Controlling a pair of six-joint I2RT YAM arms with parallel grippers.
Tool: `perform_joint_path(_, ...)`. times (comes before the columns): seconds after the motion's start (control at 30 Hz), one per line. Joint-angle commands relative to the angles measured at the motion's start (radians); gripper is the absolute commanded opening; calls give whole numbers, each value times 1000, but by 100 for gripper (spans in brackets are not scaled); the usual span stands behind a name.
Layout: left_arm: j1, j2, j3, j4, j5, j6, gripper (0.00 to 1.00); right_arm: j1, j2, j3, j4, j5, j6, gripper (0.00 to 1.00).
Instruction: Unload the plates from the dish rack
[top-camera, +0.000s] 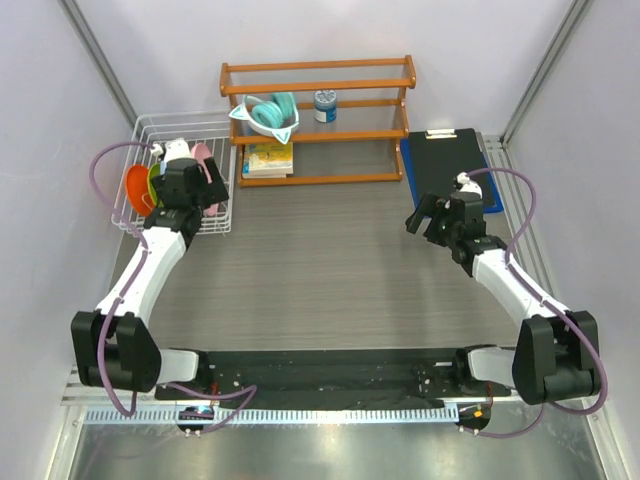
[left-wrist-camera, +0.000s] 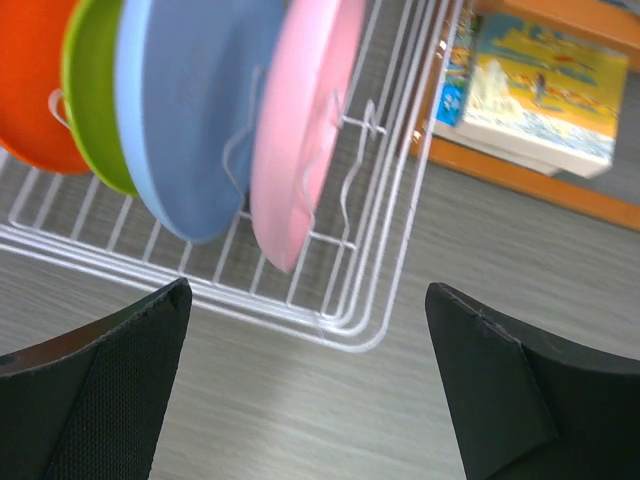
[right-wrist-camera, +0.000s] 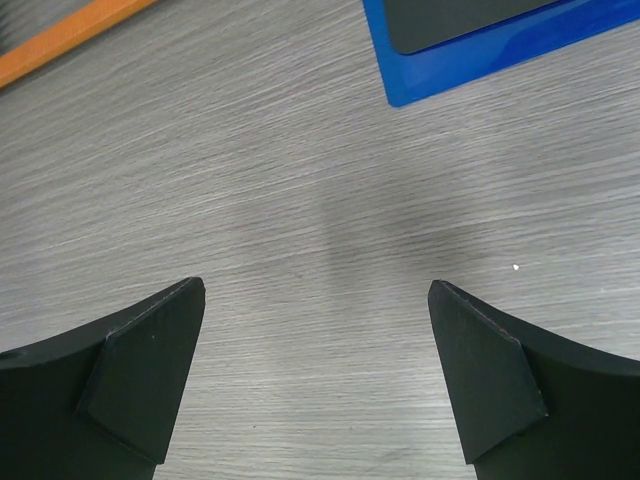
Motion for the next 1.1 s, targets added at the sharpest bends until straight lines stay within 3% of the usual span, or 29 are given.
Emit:
perform_joint_path(0.0, 3, 60, 74, 137, -149, 71, 100, 1, 37, 38, 63, -35, -22, 100)
perform_joint_path(0.1, 2, 110, 85, 172, -163, 85, 93, 2, 66, 49, 67, -35, -27, 100)
perform_joint_path(0.13, 3, 120, 82, 189, -165, 90, 84, 2, 74, 52, 69, -36, -27, 100)
perform_joint_path(0.17, 2, 129, 81, 216, -165, 93, 81, 2, 80, 54, 72, -38, -28, 100)
perform_joint_path(0.3, 3, 189, 91, 259, -211, 102, 74, 2, 112, 69, 72, -42, -33, 100)
perform_joint_path(0.47, 0, 250, 108, 301, -295, 148, 73, 2, 131, 75, 72, -41, -39, 100)
perform_joint_path(0.67, -5, 293, 114, 353, -315, 185, 49, 2, 160, 72, 78, -45, -43, 100)
perform_joint_path(0.87, -17, 305, 111, 384, -333, 203, 7, 4, 172, 70, 80, -49, -39, 100)
perform_joint_path(0.93, -28, 302, 108, 391, -352, 220, 0, 2, 178, 70, 80, -52, -37, 100)
perform_joint_path(1.07, -64, 298, 114, 404, -419, 266, 0, 2, 182, 72, 80, -58, -34, 100)
